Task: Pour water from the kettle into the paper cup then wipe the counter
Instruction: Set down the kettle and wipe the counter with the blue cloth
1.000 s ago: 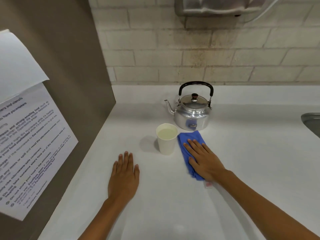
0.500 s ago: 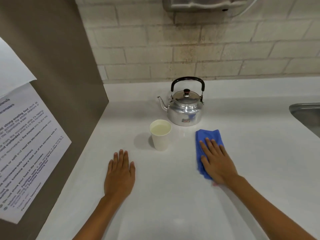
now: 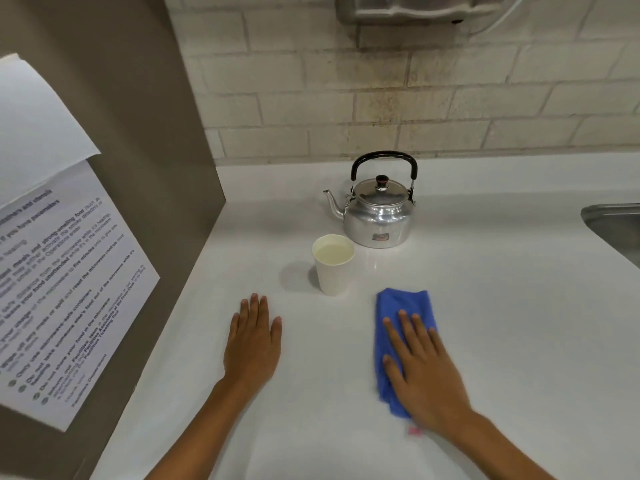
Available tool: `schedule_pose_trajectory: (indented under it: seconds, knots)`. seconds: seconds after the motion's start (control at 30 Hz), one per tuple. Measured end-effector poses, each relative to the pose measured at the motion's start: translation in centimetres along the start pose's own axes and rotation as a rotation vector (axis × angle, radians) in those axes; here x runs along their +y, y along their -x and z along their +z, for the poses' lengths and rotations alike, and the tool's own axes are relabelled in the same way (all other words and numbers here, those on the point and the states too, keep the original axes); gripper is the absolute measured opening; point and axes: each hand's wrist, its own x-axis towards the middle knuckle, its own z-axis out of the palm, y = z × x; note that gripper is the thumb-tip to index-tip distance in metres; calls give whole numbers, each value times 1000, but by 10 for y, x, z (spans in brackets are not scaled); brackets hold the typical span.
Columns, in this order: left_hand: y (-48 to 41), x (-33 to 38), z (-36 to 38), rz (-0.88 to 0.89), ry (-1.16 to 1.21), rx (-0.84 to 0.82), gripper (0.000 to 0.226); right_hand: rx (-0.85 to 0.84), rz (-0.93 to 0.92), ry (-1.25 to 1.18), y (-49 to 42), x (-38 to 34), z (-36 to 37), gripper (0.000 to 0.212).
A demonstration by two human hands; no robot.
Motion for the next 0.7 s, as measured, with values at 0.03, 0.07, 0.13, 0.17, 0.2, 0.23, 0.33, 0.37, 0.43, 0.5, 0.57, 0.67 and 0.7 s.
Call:
schedule_pose_trajectory:
  seconds: [0.03, 0.07, 0.13, 0.17, 0.2, 0.23, 0.33, 0.37, 0.43, 0.5, 0.57, 0.67, 0.7]
  knots:
    - [-1, -1, -2, 1, 54, -32, 55, -8, -47, 14, 7, -19, 1, 68]
    - [-3, -2, -6, -3, 125, -66, 55, -15, -85, 24, 13, -38, 3, 65]
    - [-2, -4, -13, -29, 280, -111, 55, -39, -134, 60, 19, -75, 8, 57]
    - [-2, -5, -17, -43, 342, -114, 54, -68, -155, 53, 19, -91, 9, 60]
    - [-1, -7, -20, -57, 389, -105, 54, -80, -170, 46, 16, -105, 12, 63]
    - [1, -10, -24, -68, 422, -87, 53, -106, -172, 27, 11, -117, 12, 63]
    - [6, -14, -31, -67, 469, -14, 51, -93, -243, -7, -16, -145, 15, 56]
    - [8, -14, -33, -59, 486, 13, 50, -104, -299, -27, -29, -151, 18, 57]
    - [14, -9, -34, -26, 508, 61, 49, -103, -351, -126, -50, -157, 23, 59]
    - [23, -2, -29, 17, 461, 68, 51, -102, -352, -290, -57, -149, 20, 57]
    - [32, 6, -18, 30, 330, 36, 57, -57, -294, -440, -50, -122, 15, 49]
    - [41, 21, -2, -2, 59, 3, 75, 99, -121, -426, -44, -56, 13, 43]
    - [41, 24, 1, 2, -15, 8, 84, 129, -57, -380, -49, -36, 9, 42]
